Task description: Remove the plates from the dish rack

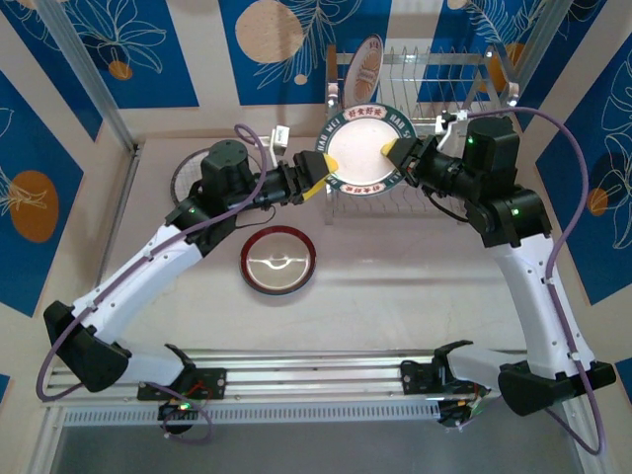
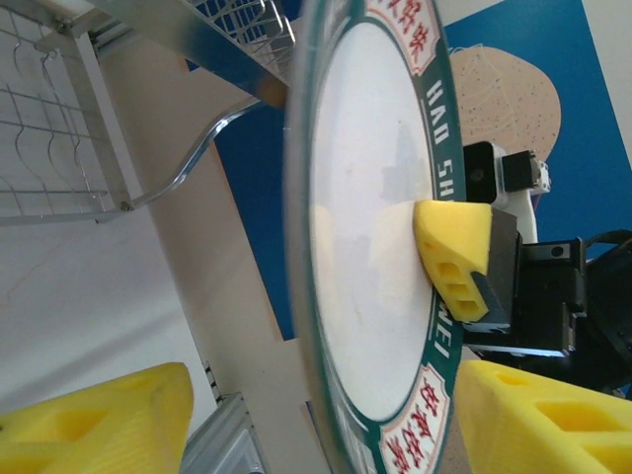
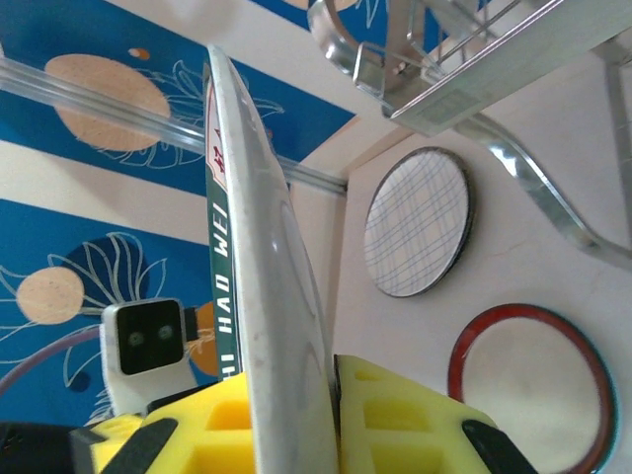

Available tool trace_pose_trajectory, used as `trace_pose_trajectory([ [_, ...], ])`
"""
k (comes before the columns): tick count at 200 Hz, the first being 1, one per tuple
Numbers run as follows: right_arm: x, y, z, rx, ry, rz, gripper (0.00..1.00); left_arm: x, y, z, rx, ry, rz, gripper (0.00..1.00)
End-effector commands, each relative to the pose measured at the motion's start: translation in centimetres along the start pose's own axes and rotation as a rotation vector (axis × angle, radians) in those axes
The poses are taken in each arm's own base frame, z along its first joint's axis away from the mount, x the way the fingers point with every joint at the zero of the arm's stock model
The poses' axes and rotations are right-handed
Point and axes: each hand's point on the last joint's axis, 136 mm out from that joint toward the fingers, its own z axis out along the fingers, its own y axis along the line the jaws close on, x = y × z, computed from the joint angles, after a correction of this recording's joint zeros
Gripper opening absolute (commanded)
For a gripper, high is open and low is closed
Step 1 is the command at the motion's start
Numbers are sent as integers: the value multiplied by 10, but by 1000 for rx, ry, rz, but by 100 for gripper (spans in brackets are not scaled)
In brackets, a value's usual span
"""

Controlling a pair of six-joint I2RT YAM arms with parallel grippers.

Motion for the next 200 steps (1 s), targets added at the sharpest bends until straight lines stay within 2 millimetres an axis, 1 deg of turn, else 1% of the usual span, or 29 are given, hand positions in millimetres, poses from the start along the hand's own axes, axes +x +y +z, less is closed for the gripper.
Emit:
trace_pose_trajectory([
  [1,10,19,5,-90,64,7,0,2,-4,3,21,-7,11,62],
  [11,12,18,8,-90,78,11,0,1,-2,2,16,-15,5,55],
  [29,16,15,12,-86,99,26,0,0,-2,0,19,-31,3,45],
  [80,25,7,22,-82,165,55,0,0,-1,-3,19,-42,-11,22],
  [113,33,0,27,-65,208,66,0,-1,-1,-4,38,-60,-33,1],
  [123,34,0,27,-63,212,62,0,-1,-1,-4,43,-62,-36,0],
  [142,35,-3,25,-51,213,47,12,-1,-2,-5,44,-64,-42,0],
  [157,36,-6,23,-34,209,31,25,-2,-3,-8,43,-73,-47,0],
  [200,35,-10,16,-11,178,-52,47,-8,3,-20,38,-132,-88,0],
])
